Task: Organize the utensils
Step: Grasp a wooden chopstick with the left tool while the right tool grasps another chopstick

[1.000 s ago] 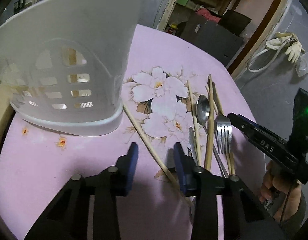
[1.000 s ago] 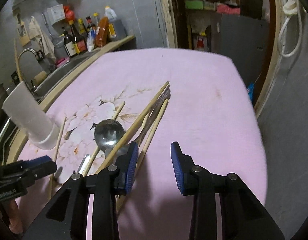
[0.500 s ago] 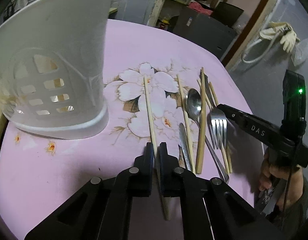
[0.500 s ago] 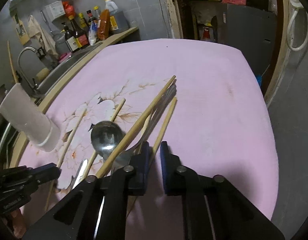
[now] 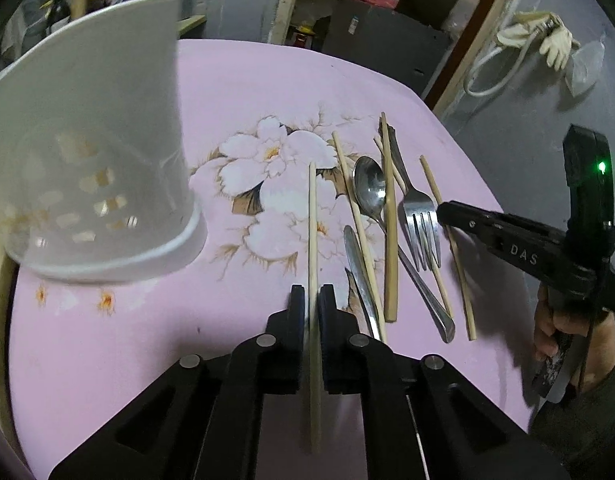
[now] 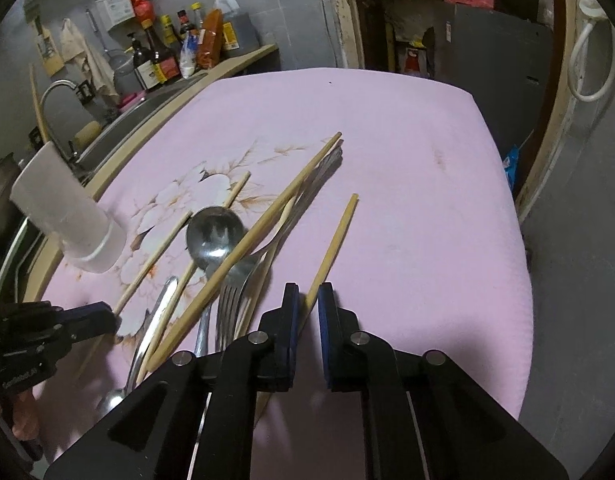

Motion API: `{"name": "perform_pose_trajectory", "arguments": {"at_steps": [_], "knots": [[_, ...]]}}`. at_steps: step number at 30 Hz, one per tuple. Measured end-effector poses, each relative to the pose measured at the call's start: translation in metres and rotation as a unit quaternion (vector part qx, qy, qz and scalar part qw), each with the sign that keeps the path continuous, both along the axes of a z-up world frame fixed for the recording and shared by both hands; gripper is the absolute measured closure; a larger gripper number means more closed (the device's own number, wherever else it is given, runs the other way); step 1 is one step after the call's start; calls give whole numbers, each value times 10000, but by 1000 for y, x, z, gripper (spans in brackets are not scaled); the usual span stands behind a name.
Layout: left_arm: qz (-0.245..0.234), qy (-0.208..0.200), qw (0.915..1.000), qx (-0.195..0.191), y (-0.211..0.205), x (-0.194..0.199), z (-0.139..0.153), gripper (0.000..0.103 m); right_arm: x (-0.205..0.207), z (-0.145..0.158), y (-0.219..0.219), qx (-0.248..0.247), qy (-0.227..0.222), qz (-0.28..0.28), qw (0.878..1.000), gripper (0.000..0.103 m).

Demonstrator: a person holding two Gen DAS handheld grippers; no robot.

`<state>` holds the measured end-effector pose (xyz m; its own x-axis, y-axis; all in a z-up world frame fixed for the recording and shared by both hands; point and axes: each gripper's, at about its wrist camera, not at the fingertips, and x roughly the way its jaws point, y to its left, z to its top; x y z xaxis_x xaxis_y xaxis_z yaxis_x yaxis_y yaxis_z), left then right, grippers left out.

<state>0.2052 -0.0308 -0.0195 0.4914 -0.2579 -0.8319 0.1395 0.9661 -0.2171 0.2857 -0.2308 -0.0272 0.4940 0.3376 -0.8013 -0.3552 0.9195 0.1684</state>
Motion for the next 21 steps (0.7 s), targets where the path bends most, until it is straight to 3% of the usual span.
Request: {"name": "perform_pose_trajectory", "arguments": {"at_steps": [6, 9, 14, 16, 18, 21], "knots": [[-133, 121, 9995, 258, -7, 23, -4, 85, 15, -1, 2, 15, 145, -150, 9998, 90], [-208, 162, 9990, 353, -12, 33, -5, 85, 19, -2, 6, -17, 174, -139, 9998, 82], [-269, 240, 9987, 349, -16, 36, -6, 86, 22, -3, 11, -160, 170, -118, 9997, 82], [-261, 249, 9987, 356, -17, 35, -6, 91, 20, -3, 10, -161, 163, -105, 9997, 84], [-244, 237, 9988, 351, -18, 36, -7, 100, 20, -3, 8, 9, 272, -122, 9996, 93], [-159, 224, 9993, 245, -19, 34, -7, 101, 19, -3, 3, 188, 381, -192, 9989, 97]]}}
